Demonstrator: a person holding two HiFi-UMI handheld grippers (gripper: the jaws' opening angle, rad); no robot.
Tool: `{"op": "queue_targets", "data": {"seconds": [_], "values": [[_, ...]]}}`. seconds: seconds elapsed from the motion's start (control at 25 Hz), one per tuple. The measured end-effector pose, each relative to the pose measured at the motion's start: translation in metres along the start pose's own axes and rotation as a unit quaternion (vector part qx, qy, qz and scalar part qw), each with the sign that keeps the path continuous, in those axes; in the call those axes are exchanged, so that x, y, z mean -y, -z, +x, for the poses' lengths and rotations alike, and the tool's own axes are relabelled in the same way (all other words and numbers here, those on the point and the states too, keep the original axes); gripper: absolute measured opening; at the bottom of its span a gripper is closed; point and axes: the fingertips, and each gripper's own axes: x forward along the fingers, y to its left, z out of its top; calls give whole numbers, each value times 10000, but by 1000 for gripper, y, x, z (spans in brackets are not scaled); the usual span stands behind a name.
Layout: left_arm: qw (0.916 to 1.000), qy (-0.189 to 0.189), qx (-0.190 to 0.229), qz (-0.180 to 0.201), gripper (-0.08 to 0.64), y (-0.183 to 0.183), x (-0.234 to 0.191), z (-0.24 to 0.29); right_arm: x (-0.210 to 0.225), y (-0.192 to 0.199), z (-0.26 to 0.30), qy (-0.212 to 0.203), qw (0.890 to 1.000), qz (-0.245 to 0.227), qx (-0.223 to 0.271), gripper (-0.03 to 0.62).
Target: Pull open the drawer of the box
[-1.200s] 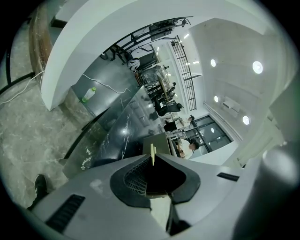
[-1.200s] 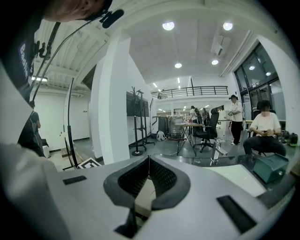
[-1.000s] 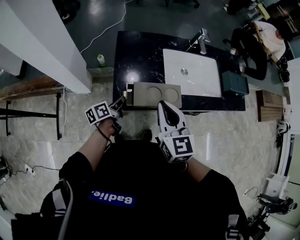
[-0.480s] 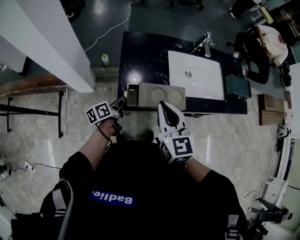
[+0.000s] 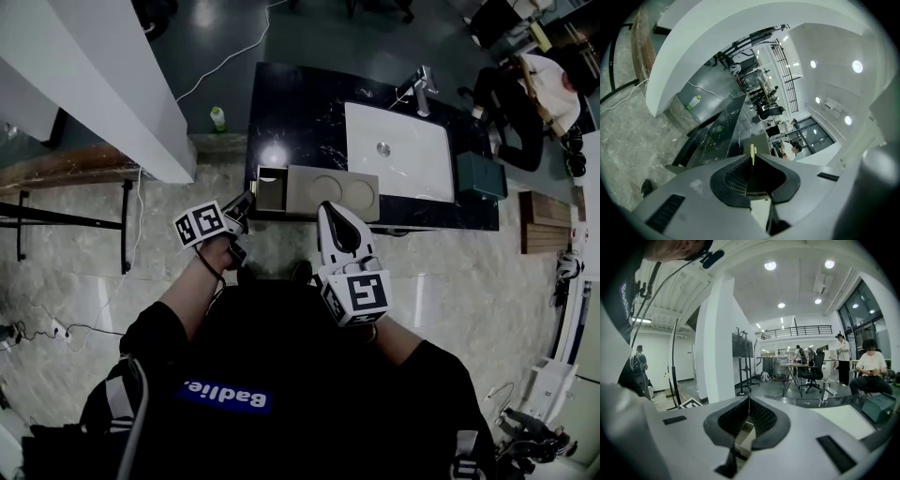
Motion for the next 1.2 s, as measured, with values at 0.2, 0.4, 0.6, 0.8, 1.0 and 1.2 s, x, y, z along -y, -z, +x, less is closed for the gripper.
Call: {"op": "queue_targets", "data": {"seconds": [0.2,0.4,0.6,0.8,1.0,1.2], "values": [[9999,-54,102,-70,28,-10,-9,-9,-4,1,2,20,10000,41,-11,0],[9999,-58,107,-66,28,-14,-12,-14,-12,0,6,-7,10000,46,-14,0],[9999,-46,81,-51,29,-13,-12,-16,-19,2,8,-26,10000,15,-24,0],[9999,10,120,-93,29,-16,-15,-19,-23,4,6,39,10000,3,-75,0],[9998,118,173,-27,31,-18,-15,-26,-26,10,-2,142,9998,16,-166,0],[9987,-18,305,407,31,-28,-15,-43,-27,20,-15,252,9993,81,-267,0]]}}
